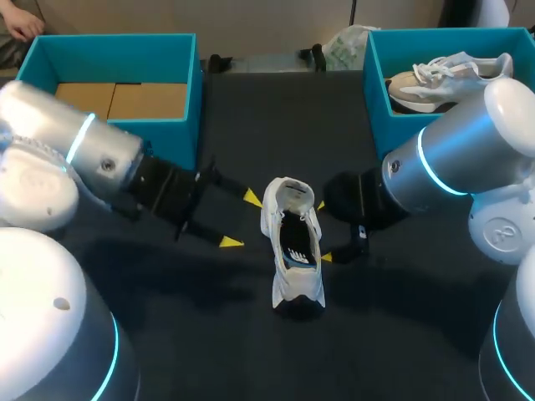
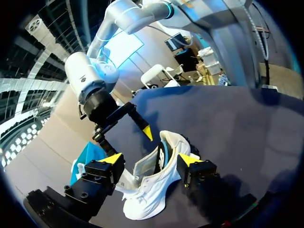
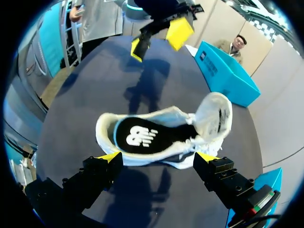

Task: Take the shoe out of the shoebox, open the shoe tongue, remove and reinsert the insole, then place the shoe into the shoebox

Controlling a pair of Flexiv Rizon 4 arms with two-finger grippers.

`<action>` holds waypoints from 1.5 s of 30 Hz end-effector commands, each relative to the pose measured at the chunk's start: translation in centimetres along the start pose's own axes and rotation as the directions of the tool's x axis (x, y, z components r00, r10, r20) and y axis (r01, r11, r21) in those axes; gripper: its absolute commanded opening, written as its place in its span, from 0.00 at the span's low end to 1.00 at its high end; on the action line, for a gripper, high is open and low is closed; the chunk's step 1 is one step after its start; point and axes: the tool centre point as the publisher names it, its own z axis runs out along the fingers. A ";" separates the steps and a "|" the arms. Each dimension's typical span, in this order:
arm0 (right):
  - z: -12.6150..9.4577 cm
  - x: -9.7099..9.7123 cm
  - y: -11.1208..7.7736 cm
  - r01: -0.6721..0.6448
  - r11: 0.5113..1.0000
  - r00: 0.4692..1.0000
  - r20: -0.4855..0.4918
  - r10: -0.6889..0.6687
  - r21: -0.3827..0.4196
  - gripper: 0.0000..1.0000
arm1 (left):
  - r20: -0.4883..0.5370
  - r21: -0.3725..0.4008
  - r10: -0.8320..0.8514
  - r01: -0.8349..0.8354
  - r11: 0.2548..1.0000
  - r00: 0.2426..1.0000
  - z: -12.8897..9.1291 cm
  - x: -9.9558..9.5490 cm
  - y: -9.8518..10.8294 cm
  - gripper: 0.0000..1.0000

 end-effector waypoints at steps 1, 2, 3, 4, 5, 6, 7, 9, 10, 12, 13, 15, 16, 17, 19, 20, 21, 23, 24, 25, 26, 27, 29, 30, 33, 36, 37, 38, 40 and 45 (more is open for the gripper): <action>-1.7 0.0 -0.7 -0.013 0.999 1.000 0.008 0.013 0.035 1.00 | -0.204 0.010 0.026 -0.025 1.000 0.979 -1.0 -1.0 0.2 0.99; -2.1 -0.1 -1.0 -0.020 0.999 1.000 0.009 0.019 0.047 1.00 | -0.229 0.011 0.043 -0.041 0.999 0.973 -1.0 -1.3 0.2 1.00; -2.4 -0.1 -1.3 -0.024 0.998 1.000 0.014 0.023 0.050 1.00 | -0.238 0.012 0.050 -0.049 0.999 0.970 -1.1 -1.3 0.2 1.00; -2.6 -0.2 -1.5 -0.027 0.998 1.000 0.017 0.026 0.054 1.00 | -0.239 0.012 0.055 -0.054 0.998 0.969 -1.2 -1.4 0.1 1.00; -2.9 -0.2 -1.8 -0.036 0.997 0.999 0.019 0.035 0.065 1.00 | -0.249 0.012 0.068 -0.067 0.998 0.966 -1.2 -1.6 0.1 1.00; -3.2 -0.3 -2.1 -0.040 0.996 0.999 0.021 0.039 0.074 1.00 | -0.249 0.010 0.071 -0.070 0.997 0.966 -1.3 -1.7 0.1 1.00; -3.4 -0.4 -2.4 -0.046 0.996 0.999 0.024 0.045 0.080 1.00 | -0.241 0.008 0.069 -0.069 0.998 0.968 -1.4 -1.8 0.1 1.00; -4.1 -0.7 -3.1 -0.056 0.995 0.998 0.033 0.053 0.088 1.00 | -0.241 0.008 0.069 -0.069 0.998 0.968 -1.4 -1.8 0.1 1.00; -4.5 -0.8 -3.4 -0.060 0.993 0.998 0.031 0.057 0.099 1.00 | -0.241 0.008 0.069 -0.069 0.998 0.968 -1.4 -1.8 0.1 1.00; -5.1 -1.1 -3.8 -0.059 0.994 0.998 0.038 0.055 0.097 1.00 | -0.241 0.008 0.069 -0.069 0.998 0.968 -1.4 -1.8 0.1 1.00; -5.6 -1.3 -4.1 -0.058 0.994 0.998 0.039 0.055 0.096 1.00 | -0.241 0.008 0.069 -0.069 0.998 0.968 -1.4 -1.8 0.1 1.00; -6.4 -1.6 -4.6 -0.052 0.993 0.998 0.035 0.049 0.101 1.00 | -0.241 0.008 0.069 -0.069 0.998 0.968 -1.4 -1.8 0.1 1.00; -6.8 -1.8 -4.8 -0.042 0.994 0.999 0.029 0.039 0.104 1.00 | -0.241 0.008 0.069 -0.069 0.998 0.968 -1.4 -1.8 0.1 1.00; -7.1 -1.9 -4.8 -0.035 0.994 0.999 0.023 0.032 0.104 1.00 | -0.241 0.008 0.069 -0.069 0.998 0.968 -1.4 -1.8 0.1 1.00; -8.2 -2.2 -5.1 -0.021 0.994 1.000 -0.001 0.021 0.110 1.00 | -0.241 0.008 0.069 -0.069 0.998 0.968 -1.4 -1.8 0.1 1.00; -8.7 -2.3 -5.3 -0.016 0.993 1.000 -0.008 0.017 0.117 1.00 | -0.241 0.008 0.069 -0.069 0.998 0.968 -1.4 -1.8 0.1 1.00; -9.1 -2.3 -5.5 -0.007 0.993 1.000 -0.016 0.009 0.115 1.00 | -0.241 0.008 0.069 -0.069 0.998 0.968 -1.4 -1.8 0.1 1.00; -10.1 -2.4 -5.8 0.005 0.993 1.000 -0.025 -0.002 0.114 1.00 | -0.241 0.008 0.069 -0.069 0.998 0.968 -1.4 -1.8 0.1 1.00; -10.5 -2.5 -5.9 0.013 0.993 0.999 -0.033 -0.010 0.113 1.00 | -0.241 0.008 0.069 -0.069 0.998 0.968 -1.4 -1.8 0.1 1.00; -11.0 -2.6 -5.9 0.020 0.993 0.999 -0.041 -0.015 0.117 1.00 | -0.241 0.008 0.069 -0.069 0.998 0.968 -1.4 -1.8 0.1 1.00; -11.4 -2.6 -6.0 0.025 0.993 0.999 -0.046 -0.020 0.116 1.00 | -0.241 0.008 0.069 -0.069 0.998 0.968 -1.4 -1.8 0.1 1.00; -11.9 -2.6 -6.2 0.028 0.993 0.998 -0.053 -0.022 0.117 1.00 | -0.241 0.008 0.069 -0.069 0.998 0.968 -1.4 -1.8 0.1 1.00; -12.9 -2.5 -6.5 0.035 0.994 0.999 -0.044 -0.030 0.102 1.00 | -0.268 0.011 0.075 -0.074 0.997 0.960 -1.5 -1.7 0.1 1.00; -13.5 -2.5 -6.5 0.037 0.996 0.999 -0.039 -0.034 0.079 1.00 | -0.290 0.020 0.077 -0.075 0.997 0.954 -1.7 -1.6 0.1 1.00; -14.4 -2.6 -6.6 0.059 0.997 0.996 -0.077 -0.055 0.049 1.00 | -0.370 0.024 0.100 -0.098 0.995 0.924 -2.0 -1.7 0.2 1.00; -14.4 -2.6 -6.6 0.059 0.997 0.996 -0.077 -0.055 0.049 1.00 | -0.431 0.000 0.108 -0.120 0.993 0.896 -2.2 -2.2 0.4 1.00; -14.4 -2.6 -6.6 0.059 0.997 0.996 -0.077 -0.055 0.049 1.00 | -0.447 -0.007 0.109 -0.126 0.992 0.888 -2.2 -2.4 0.6 1.00; -14.4 -2.6 -6.6 0.059 0.997 0.996 -0.077 -0.055 0.049 1.00 | -0.466 -0.005 0.106 -0.123 0.992 0.878 -2.2 -2.6 0.7 1.00; -14.4 -2.6 -6.6 0.059 0.997 0.996 -0.077 -0.055 0.049 1.00 | -0.510 0.010 0.125 -0.139 0.990 0.851 -2.2 -3.1 0.8 1.00; -14.4 -2.6 -6.6 0.059 0.997 0.996 -0.077 -0.055 0.049 1.00 | -0.582 0.003 0.149 -0.180 0.984 0.799 -1.6 -4.6 0.9 1.00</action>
